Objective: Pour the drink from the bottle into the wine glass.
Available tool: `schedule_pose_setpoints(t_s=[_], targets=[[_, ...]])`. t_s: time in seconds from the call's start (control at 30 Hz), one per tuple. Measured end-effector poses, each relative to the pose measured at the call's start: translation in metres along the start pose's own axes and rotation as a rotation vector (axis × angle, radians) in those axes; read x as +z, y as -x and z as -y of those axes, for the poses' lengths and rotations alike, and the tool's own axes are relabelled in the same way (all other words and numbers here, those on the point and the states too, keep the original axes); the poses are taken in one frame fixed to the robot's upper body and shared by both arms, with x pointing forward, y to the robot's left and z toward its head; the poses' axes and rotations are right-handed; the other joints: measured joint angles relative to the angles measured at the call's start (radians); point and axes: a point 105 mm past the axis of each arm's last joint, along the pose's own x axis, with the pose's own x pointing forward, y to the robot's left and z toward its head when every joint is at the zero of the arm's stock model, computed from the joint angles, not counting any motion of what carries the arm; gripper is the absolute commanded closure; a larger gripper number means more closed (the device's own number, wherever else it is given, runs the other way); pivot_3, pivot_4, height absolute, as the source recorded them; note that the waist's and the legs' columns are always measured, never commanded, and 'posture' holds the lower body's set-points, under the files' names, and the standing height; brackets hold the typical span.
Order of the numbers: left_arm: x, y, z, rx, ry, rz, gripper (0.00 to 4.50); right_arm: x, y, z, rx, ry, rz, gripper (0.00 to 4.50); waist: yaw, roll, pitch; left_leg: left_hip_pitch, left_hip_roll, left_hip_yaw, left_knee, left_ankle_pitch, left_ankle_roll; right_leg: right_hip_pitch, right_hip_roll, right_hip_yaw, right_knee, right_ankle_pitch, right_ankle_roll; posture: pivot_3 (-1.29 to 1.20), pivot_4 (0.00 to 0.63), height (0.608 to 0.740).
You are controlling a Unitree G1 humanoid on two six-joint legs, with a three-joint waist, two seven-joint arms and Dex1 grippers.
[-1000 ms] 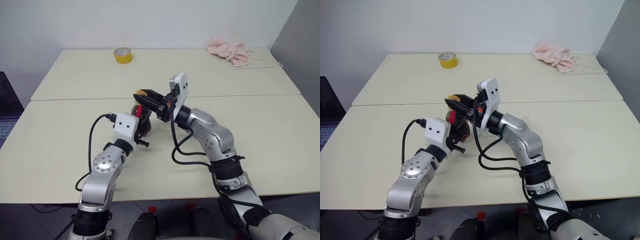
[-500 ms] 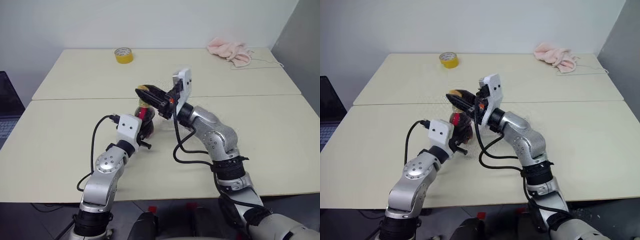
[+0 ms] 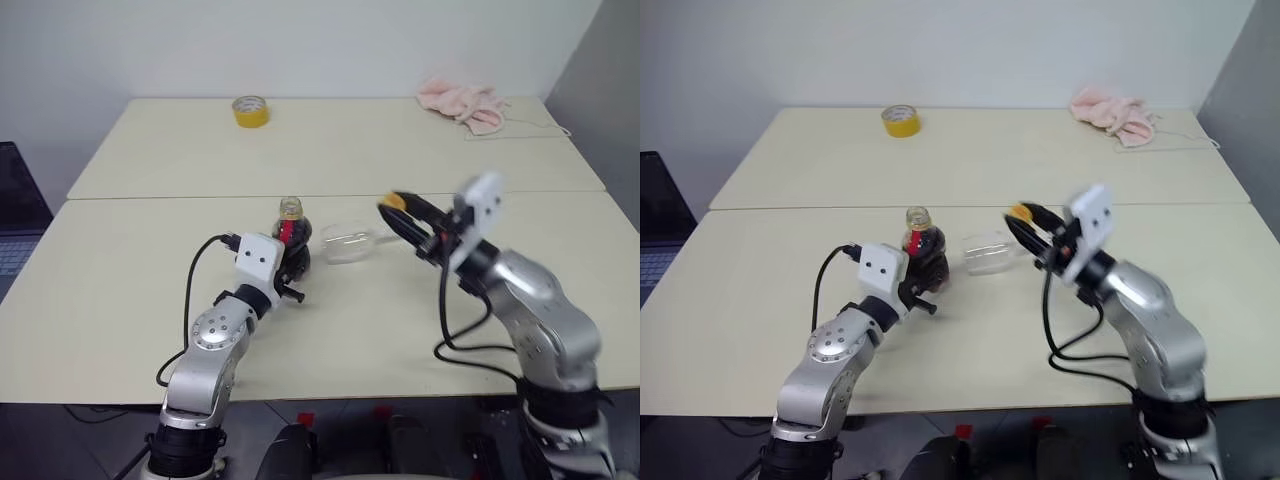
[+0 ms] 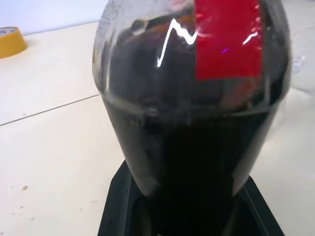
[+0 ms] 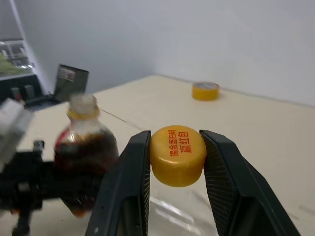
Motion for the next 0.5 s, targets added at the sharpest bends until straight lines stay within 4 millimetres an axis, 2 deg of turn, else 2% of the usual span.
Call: schedule_pose_setpoints(t_s=[0.13, 0.23, 0.33, 0.5], targets=[[0.001, 0.002, -0.003, 0.008, 0.005, 0.012, 3.76, -0.06, 0.049, 0.02, -0.176, -0.036, -0.206, 3.27, 0.006, 0.0, 0.0, 0.0, -0.001, 0.001, 0.001, 0.0, 0.0, 0.001, 0.0, 0.001, -0.001, 0.0, 0.0, 0.0, 0.15, 0.74], [0.004, 0.001, -0.001, -0.002, 0.014, 0.03, 3.76, -0.084, 0.071, 0.029, -0.251, -0.058, -0.269, 3.27, 0.004, 0.0, 0.0, 0.002, 0.0, 0.001, 0.0, 0.0, 0.0, 0.002, 0.0, 0.001, -0.001, 0.0, 0.0, 0.0, 0.15, 0.74], [0.006, 0.0, 0.0, -0.01, 0.015, 0.044, 3.76, -0.1, 0.085, 0.041, -0.327, -0.062, -0.307, 3.27, 0.003, 0.0, 0.0, 0.003, 0.0, 0.001, 0.0, 0.0, 0.0, 0.003, 0.001, 0.001, -0.001, 0.0, 0.0, 0.0, 0.15, 0.74], [0.007, 0.0, 0.0, -0.012, 0.012, 0.05, 3.76, -0.105, 0.087, 0.046, -0.339, -0.049, -0.301, 3.27, 0.004, 0.0, 0.0, 0.003, 0.0, 0.001, 0.001, 0.0, 0.0, 0.003, 0.001, 0.001, -0.001, 0.0, 0.0, 0.0, 0.15, 0.74]])
